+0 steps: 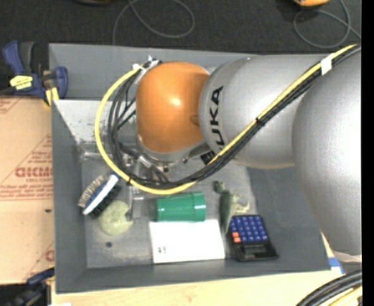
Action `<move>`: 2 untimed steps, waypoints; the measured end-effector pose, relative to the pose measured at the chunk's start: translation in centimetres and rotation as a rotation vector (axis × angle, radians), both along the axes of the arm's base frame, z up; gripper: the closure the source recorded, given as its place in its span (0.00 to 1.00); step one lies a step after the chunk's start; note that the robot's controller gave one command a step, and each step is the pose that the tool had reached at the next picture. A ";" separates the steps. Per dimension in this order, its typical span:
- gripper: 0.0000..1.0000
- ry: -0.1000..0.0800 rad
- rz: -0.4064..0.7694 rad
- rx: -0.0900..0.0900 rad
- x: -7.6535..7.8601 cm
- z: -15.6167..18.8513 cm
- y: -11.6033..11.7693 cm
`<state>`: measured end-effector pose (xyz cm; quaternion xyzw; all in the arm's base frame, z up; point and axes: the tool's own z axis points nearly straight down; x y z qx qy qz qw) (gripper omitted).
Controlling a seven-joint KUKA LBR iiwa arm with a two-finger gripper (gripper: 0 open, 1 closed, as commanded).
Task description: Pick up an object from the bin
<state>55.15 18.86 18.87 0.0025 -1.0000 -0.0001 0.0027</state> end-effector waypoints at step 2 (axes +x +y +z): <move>0.00 -0.014 0.303 0.001 2.2 -3.9 1.5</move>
Offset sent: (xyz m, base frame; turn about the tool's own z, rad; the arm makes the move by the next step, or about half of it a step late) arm 0.0489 0.0416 -0.1187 -0.7881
